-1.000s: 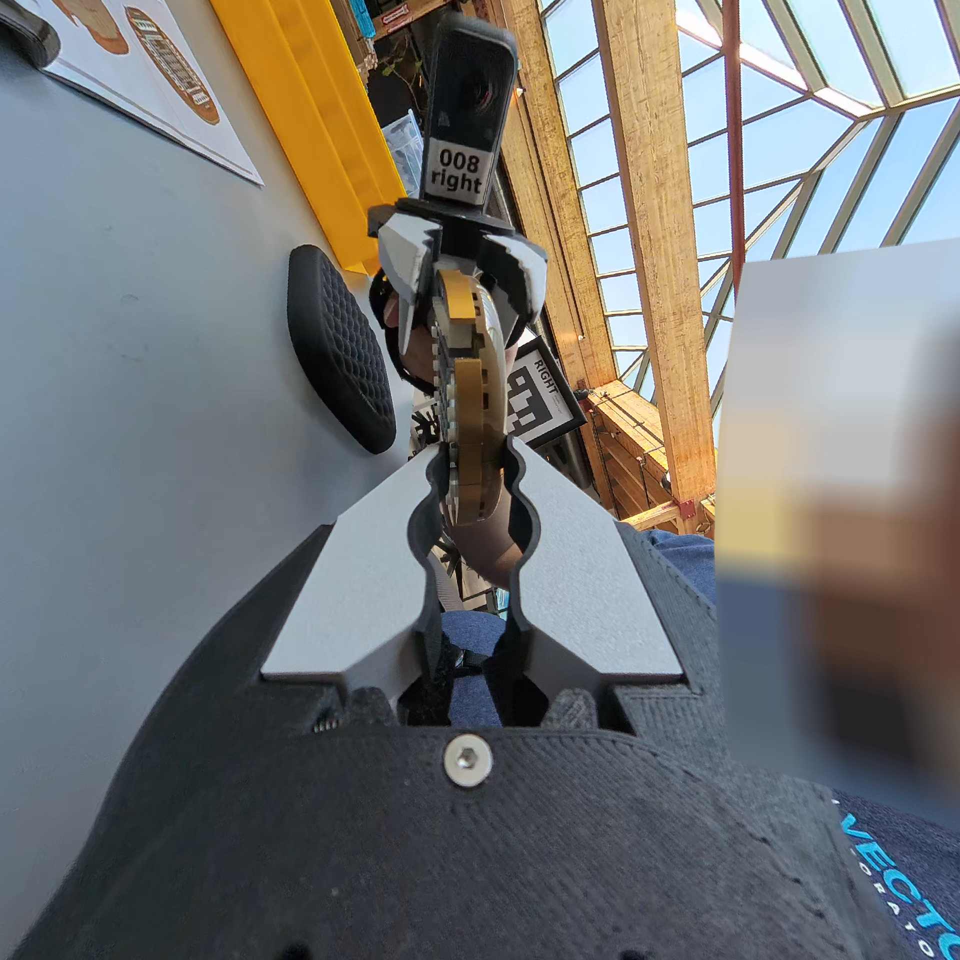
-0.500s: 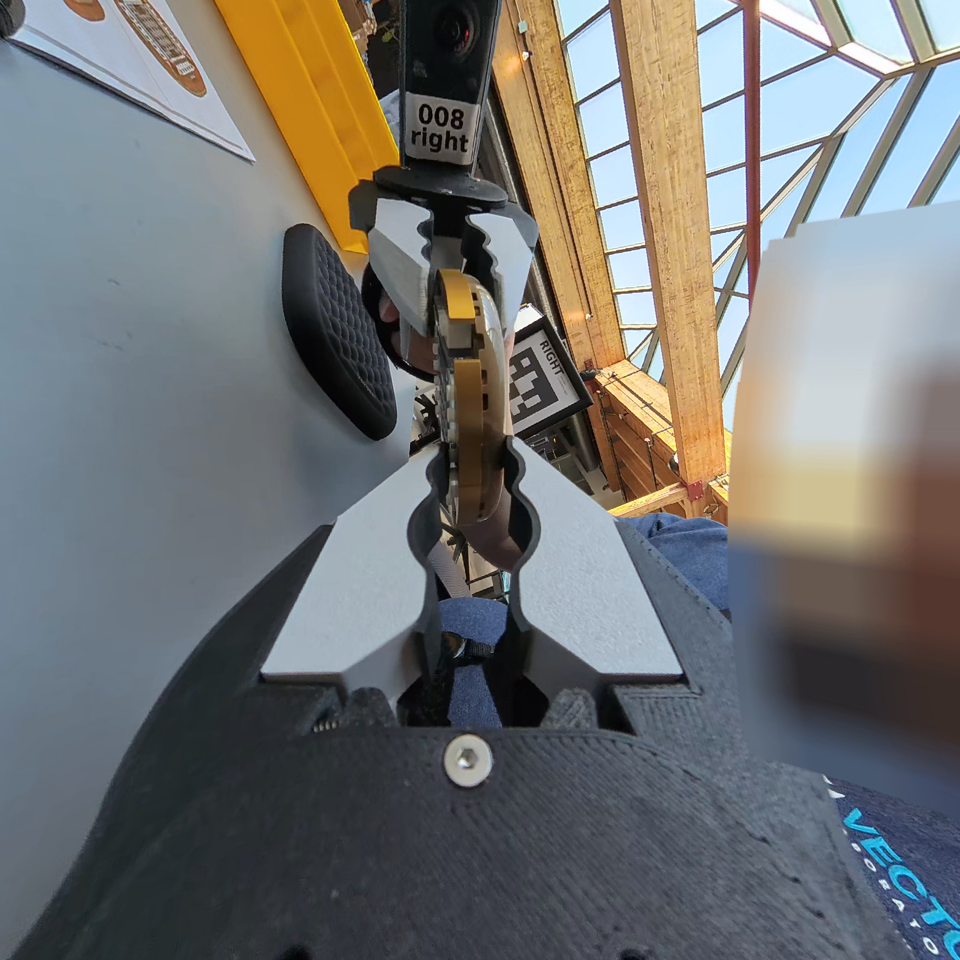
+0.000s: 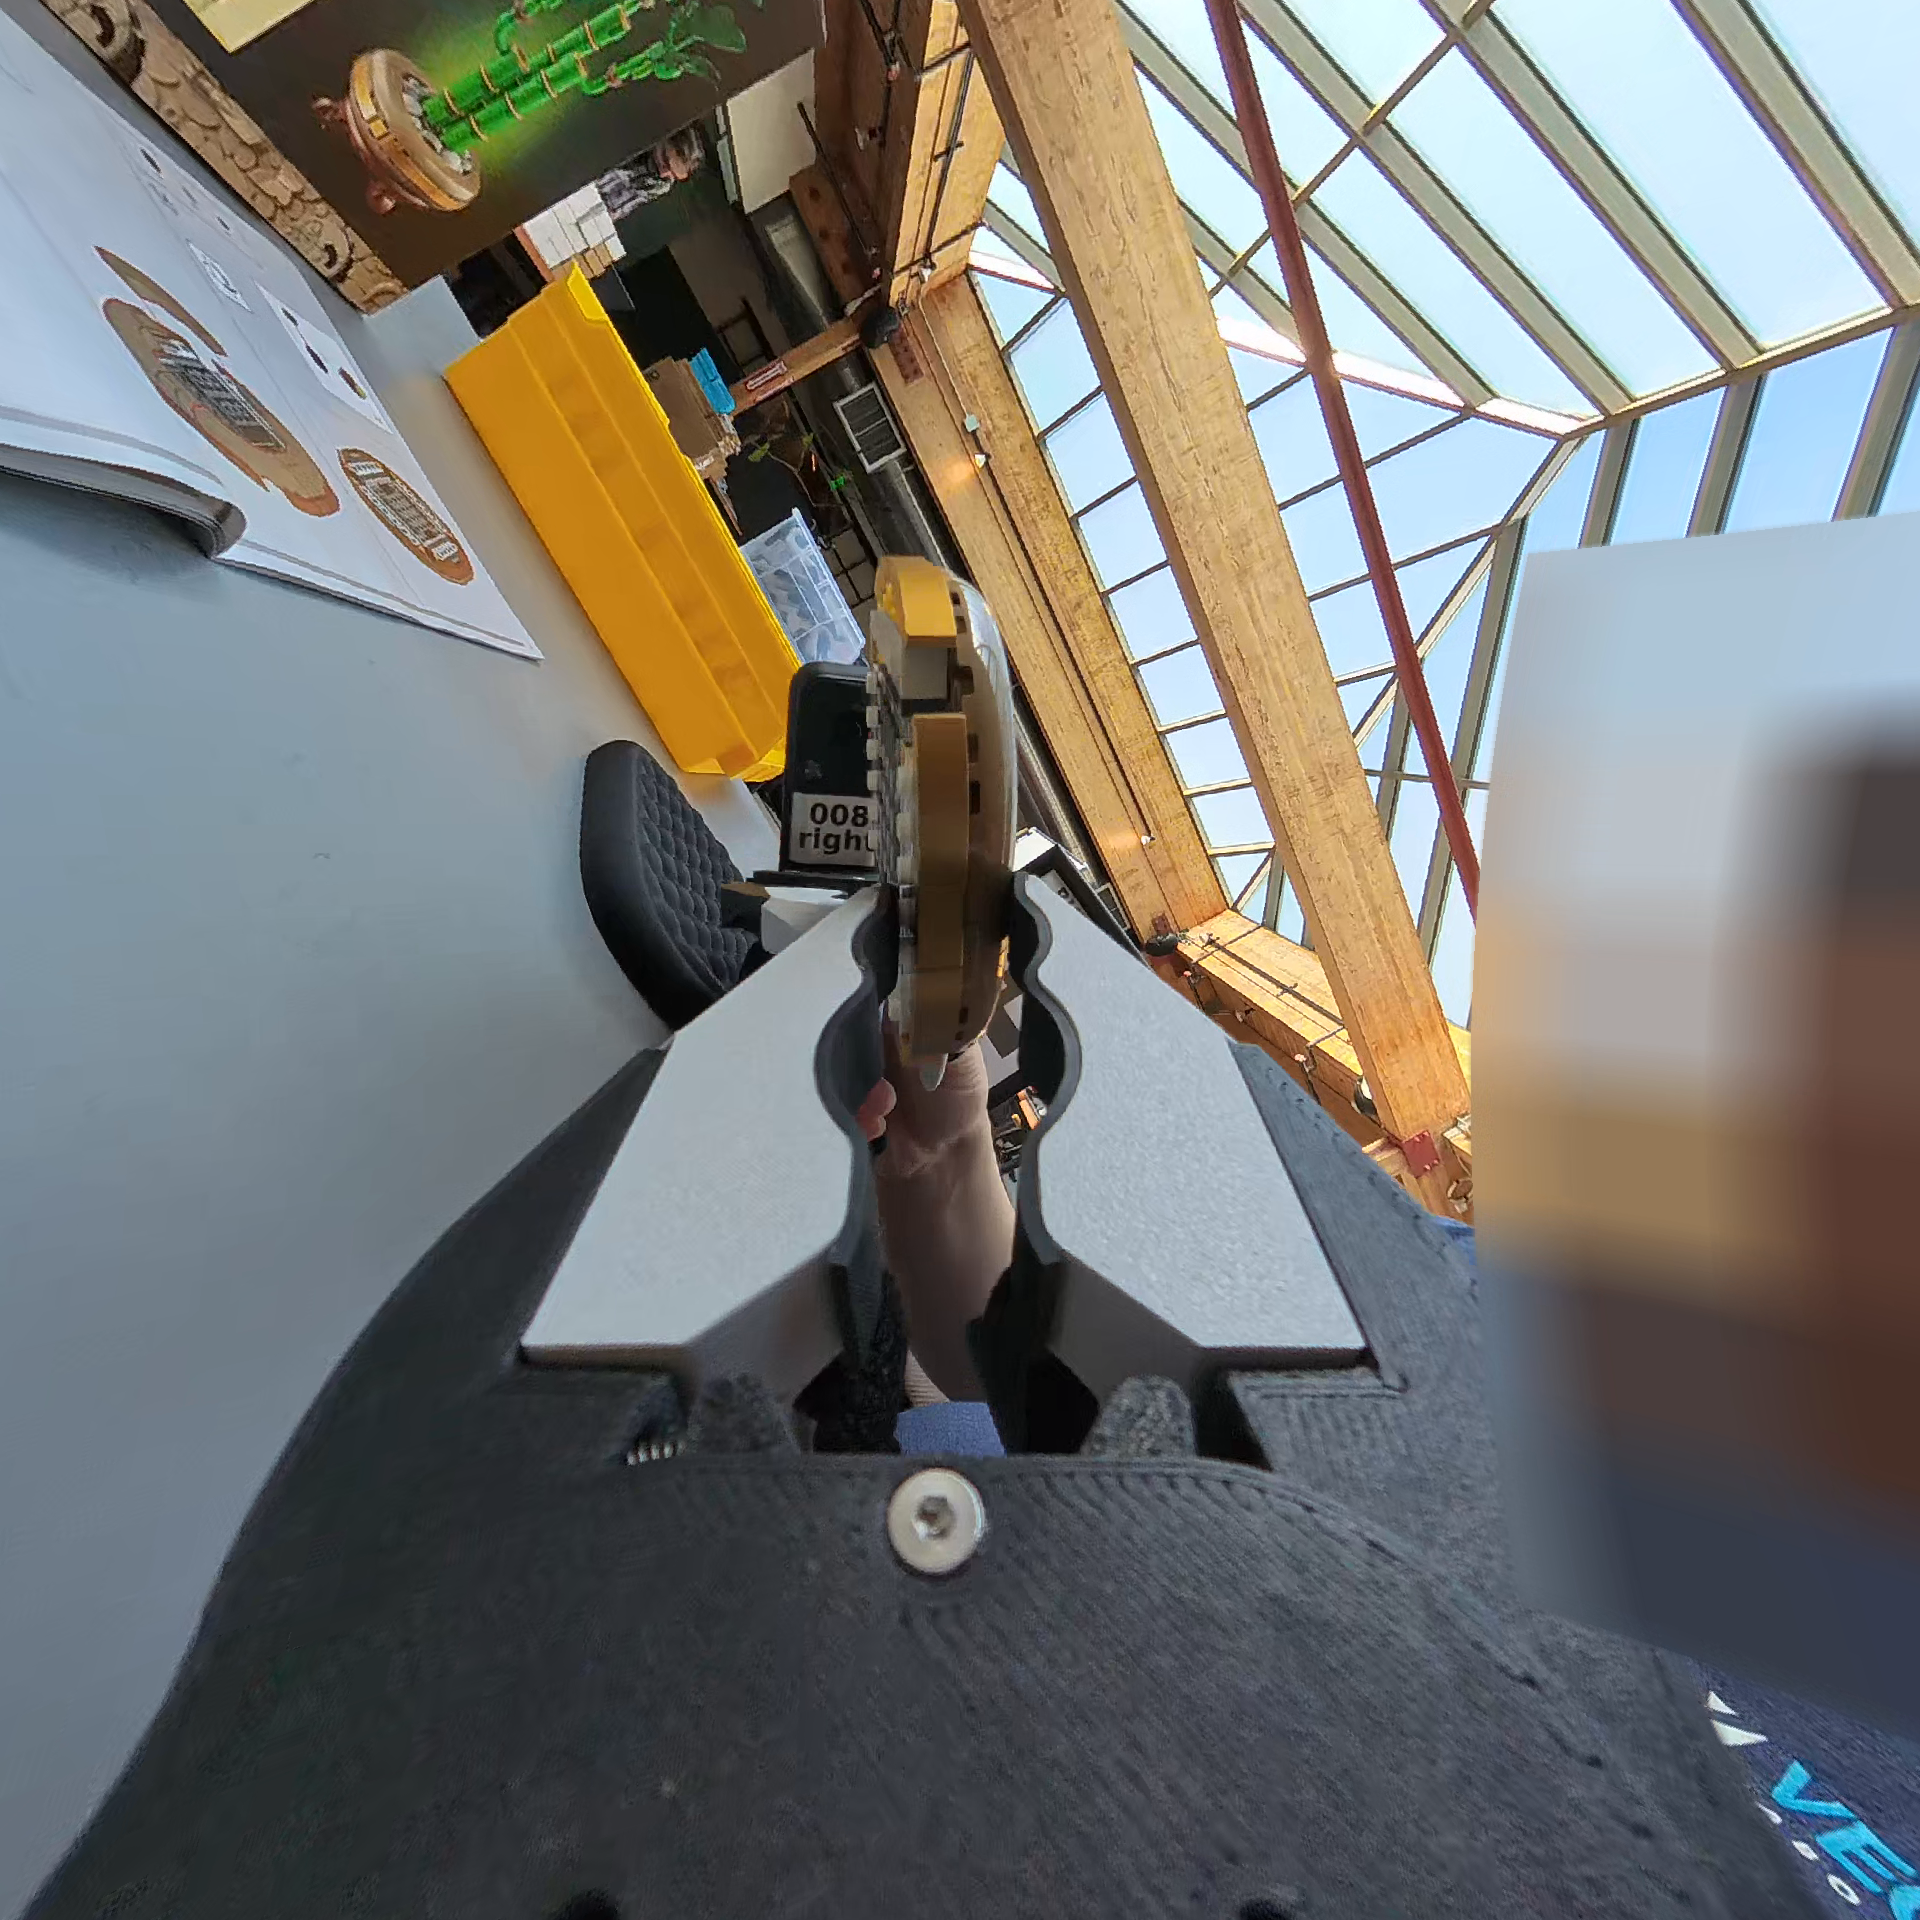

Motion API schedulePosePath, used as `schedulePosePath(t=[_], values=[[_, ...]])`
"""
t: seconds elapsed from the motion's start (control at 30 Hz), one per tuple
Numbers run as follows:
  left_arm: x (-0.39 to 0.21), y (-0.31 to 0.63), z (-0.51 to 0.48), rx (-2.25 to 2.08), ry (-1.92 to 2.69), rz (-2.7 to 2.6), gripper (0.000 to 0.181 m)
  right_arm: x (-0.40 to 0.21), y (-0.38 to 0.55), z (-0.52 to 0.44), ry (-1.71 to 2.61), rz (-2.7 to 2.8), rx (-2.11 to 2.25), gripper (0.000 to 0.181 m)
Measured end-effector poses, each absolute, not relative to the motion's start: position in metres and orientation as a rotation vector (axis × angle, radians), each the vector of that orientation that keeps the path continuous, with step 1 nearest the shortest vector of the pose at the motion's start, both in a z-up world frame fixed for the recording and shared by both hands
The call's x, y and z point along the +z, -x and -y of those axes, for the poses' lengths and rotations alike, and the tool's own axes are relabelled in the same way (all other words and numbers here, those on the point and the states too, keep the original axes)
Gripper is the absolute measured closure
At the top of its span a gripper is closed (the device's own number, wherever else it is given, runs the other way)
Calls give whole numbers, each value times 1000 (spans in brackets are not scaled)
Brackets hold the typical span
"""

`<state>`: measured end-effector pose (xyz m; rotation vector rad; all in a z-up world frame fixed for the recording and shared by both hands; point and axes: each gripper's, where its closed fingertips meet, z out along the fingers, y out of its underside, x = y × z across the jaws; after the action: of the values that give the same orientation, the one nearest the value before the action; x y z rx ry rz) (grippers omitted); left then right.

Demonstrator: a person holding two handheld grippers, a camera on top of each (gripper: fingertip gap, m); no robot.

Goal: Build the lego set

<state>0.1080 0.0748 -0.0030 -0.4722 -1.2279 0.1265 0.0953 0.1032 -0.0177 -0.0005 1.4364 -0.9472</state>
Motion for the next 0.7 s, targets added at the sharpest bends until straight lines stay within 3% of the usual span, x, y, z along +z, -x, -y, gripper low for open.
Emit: schedulePosePath(t=[0.2,0.43,0.5,0.7], values=[[-10,-110,-78,129,466,1235,162,-27,-97,-107,-5,-1471,-899,162],[3,-110,-67,138,513,1215,147,-30,-97,-115,0,-1454,-857,163],[1,-107,-71,119,570,1229,161,-26,-97,-117,-3,-1420,-854,163],[-6,-105,-77,63,582,1244,163,-30,-94,-122,37,-1460,-859,156]])
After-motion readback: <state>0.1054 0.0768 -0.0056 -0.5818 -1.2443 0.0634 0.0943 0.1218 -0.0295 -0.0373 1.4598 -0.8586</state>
